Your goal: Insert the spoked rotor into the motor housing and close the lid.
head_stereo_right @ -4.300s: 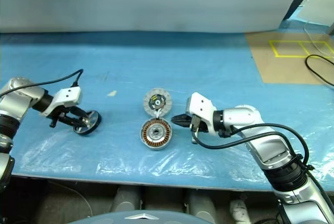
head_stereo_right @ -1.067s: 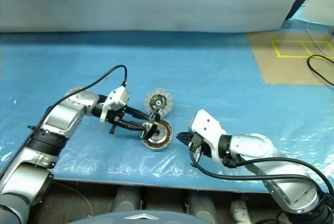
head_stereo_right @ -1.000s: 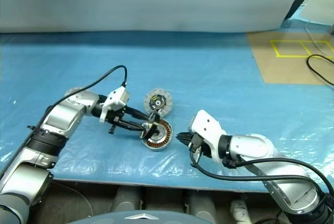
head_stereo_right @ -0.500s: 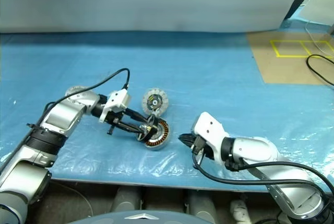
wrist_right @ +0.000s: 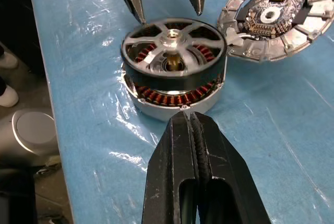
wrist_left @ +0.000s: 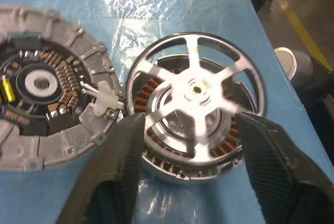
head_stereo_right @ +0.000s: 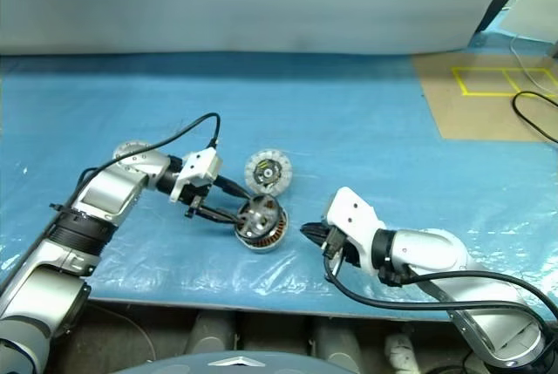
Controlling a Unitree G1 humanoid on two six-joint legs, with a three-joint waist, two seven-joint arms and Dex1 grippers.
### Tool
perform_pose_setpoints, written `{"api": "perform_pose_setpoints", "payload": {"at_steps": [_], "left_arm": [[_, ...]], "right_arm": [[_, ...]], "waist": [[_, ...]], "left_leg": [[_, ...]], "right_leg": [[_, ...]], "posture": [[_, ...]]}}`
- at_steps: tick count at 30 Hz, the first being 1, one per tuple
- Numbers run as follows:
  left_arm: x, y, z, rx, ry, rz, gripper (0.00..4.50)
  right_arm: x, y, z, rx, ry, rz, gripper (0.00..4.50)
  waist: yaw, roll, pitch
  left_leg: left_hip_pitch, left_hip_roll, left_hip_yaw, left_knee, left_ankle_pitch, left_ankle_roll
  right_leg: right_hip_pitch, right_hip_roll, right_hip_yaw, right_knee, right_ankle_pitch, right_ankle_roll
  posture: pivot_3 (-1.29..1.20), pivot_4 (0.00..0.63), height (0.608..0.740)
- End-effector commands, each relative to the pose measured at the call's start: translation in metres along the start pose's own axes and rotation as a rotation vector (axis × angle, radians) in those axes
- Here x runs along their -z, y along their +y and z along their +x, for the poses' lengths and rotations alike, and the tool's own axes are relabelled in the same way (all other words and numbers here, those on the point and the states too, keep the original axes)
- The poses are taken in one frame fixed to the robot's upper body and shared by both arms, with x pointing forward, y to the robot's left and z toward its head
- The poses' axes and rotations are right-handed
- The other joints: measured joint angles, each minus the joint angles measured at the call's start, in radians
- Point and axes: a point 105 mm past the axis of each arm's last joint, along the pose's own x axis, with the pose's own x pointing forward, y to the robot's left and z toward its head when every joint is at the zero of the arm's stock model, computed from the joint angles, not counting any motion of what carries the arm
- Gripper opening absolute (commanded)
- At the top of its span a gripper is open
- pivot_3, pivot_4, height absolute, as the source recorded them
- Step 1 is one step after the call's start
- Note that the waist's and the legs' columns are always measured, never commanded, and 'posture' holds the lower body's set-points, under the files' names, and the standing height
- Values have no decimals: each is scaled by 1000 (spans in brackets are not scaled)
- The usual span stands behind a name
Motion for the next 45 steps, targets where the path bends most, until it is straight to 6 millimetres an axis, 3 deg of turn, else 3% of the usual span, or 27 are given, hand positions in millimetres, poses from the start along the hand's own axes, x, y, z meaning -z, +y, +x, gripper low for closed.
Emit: {"api": "perform_pose_setpoints", "payload": {"at_steps": [1, 17, 21, 28, 36, 38, 40, 45], "left_arm": [[-14, 2, -9, -12, -26, 28, 2845], [-31, 1, -24, -99, -106, 34, 2845], [-35, -2, -33, -193, -214, 38, 2845], [-22, -19, -39, -396, -374, -58, 2845], [-5, -48, -28, -464, -415, -156, 2845], [0, -54, -25, -467, -407, -161, 2845], [5, -60, -24, -472, -414, -157, 2845], [15, -65, -22, -477, -371, -115, 2845]], "right_arm": [[-11, 3, -5, -3, -41, -42, 0], [-13, 3, -4, -17, -51, -51, 0], [-20, 1, -6, -10, -75, -83, 0], [-35, 10, -7, -78, -136, -95, 0], [-52, 32, -9, -232, -185, -153, 0], [-37, 8, -4, -238, -178, -127, 0], [-24, -27, 22, -230, -176, -112, 0], [-16, -56, 59, -221, -192, -107, 0]], "waist": [[0, 0, 0], [-1, 0, 0], [-3, 0, 0], [-3, 0, 0], [-2, 0, 0], [-2, 0, 0], [-24, -5, -1], [-30, -1, 0]], "left_leg": [[0, 0, 0, 0, 0, 0], [0, -1, 0, 0, 0, 0], [0, -1, 0, 0, 0, 0], [0, -1, 0, 0, 0, 0], [1, 0, -1, 0, 0, 0], [1, 0, -1, 0, 0, 1], [2, 4, 0, 0, 0, 1], [2, 5, 0, 1, -1, 2]], "right_leg": [[0, 0, 0, 0, 0, 0], [0, 0, 0, 0, 0, 0], [0, 0, 0, 0, 0, 0], [0, 0, 0, 0, -2, -1], [2, 0, 0, -1, -7, 4], [2, 0, 0, -1, -7, 4], [5, 0, 0, -2, -7, 5], [5, -1, -1, -1, -7, 4]], "posture": [[0, 150, 740], [0, 150, 740], [0, 150, 740], [0, 150, 740], [0, 150, 740], [0, 150, 740], [0, 150, 740], [0, 150, 740]]}}
